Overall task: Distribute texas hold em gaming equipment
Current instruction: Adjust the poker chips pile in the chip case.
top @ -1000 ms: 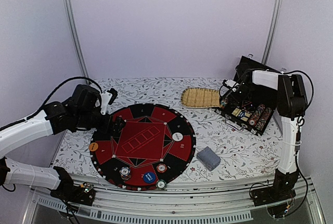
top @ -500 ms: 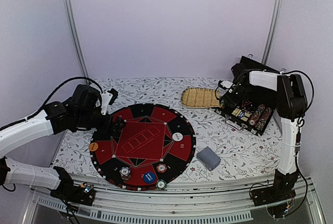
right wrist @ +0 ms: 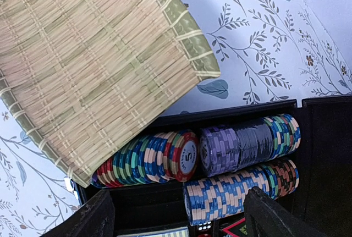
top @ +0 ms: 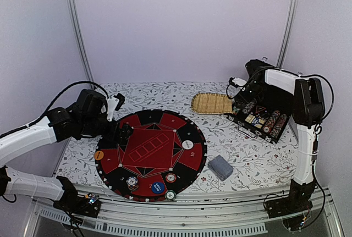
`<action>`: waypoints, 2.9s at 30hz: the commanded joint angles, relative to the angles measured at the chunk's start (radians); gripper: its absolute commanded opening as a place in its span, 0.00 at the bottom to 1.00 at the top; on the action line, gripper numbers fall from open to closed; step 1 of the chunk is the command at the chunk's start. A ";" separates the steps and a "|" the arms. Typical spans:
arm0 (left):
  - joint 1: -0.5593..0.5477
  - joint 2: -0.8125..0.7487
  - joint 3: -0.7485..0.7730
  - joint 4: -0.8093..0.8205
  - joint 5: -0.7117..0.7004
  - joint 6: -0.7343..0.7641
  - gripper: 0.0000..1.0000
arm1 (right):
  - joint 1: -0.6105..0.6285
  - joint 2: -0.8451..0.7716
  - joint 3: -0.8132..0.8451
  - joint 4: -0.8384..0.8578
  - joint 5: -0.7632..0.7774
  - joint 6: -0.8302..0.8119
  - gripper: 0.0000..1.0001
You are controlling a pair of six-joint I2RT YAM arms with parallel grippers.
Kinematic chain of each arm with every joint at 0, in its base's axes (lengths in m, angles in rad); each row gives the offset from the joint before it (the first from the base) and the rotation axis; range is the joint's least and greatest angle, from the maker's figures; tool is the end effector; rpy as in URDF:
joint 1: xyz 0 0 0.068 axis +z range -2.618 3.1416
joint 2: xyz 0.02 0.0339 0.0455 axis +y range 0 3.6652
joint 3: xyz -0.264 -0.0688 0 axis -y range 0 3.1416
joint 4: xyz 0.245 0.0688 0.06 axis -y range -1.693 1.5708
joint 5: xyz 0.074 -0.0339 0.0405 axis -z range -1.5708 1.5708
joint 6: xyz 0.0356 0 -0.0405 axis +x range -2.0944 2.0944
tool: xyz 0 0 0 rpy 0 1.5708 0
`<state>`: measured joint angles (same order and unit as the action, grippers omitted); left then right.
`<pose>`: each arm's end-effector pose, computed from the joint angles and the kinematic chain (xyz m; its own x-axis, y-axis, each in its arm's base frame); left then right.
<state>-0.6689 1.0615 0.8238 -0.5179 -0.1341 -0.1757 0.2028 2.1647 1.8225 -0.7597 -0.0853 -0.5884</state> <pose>0.1779 -0.1346 0.2697 -0.6238 0.2722 -0.7327 0.4359 0.8992 -0.0370 0.4579 0.0973 0.2089 -0.5945 -0.6868 -0.4181 -0.6833 0.7056 -0.1876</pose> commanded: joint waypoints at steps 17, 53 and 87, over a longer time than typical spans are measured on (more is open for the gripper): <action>0.025 0.015 -0.003 0.006 0.018 0.013 0.98 | 0.026 0.088 0.034 -0.055 -0.043 -0.056 0.74; 0.031 0.012 -0.003 0.006 0.022 0.020 0.98 | 0.039 0.207 0.103 -0.049 -0.036 -0.034 0.60; 0.032 0.020 -0.002 0.006 0.024 0.021 0.98 | -0.010 0.145 0.109 0.015 0.132 0.071 0.54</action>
<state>-0.6559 1.0794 0.8238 -0.5175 -0.1158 -0.1646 0.2241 2.2963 1.9495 -0.8127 -0.0025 -0.5373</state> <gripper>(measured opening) 0.984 0.536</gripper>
